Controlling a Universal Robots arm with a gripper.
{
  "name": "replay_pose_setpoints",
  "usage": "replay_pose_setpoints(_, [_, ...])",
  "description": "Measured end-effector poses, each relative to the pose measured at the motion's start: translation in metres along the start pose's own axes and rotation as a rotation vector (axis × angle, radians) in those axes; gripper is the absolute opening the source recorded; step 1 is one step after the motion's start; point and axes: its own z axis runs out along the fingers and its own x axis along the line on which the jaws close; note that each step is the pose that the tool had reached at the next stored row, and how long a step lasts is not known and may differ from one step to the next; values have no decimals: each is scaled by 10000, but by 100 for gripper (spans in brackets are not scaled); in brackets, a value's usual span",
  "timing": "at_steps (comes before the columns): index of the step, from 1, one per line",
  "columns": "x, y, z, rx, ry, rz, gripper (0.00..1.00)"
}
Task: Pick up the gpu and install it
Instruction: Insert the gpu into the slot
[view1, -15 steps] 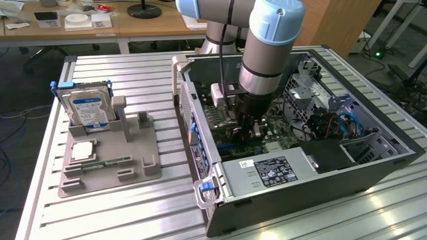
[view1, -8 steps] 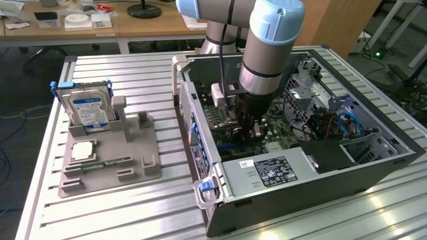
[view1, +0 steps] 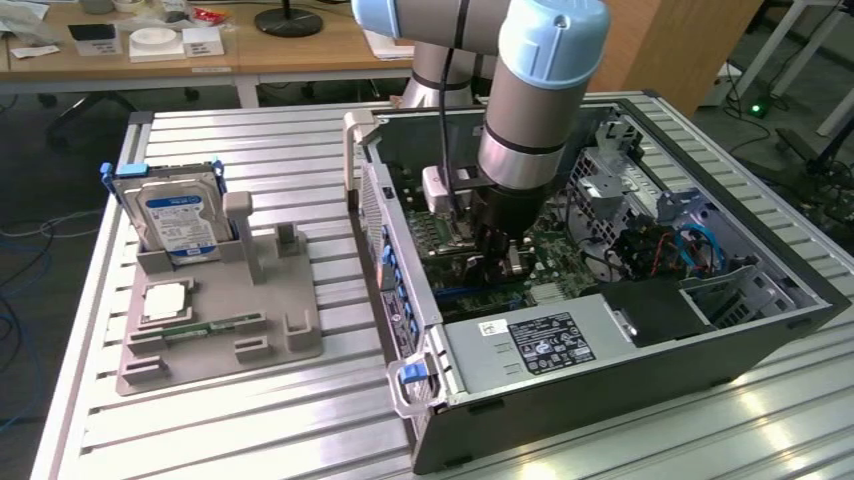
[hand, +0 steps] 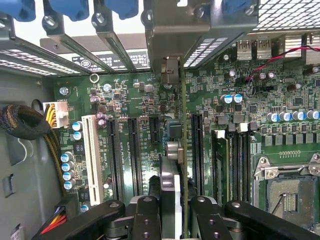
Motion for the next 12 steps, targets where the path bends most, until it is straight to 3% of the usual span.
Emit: replay_pose_setpoints(12, [-10,31,7,1,8,0,28])
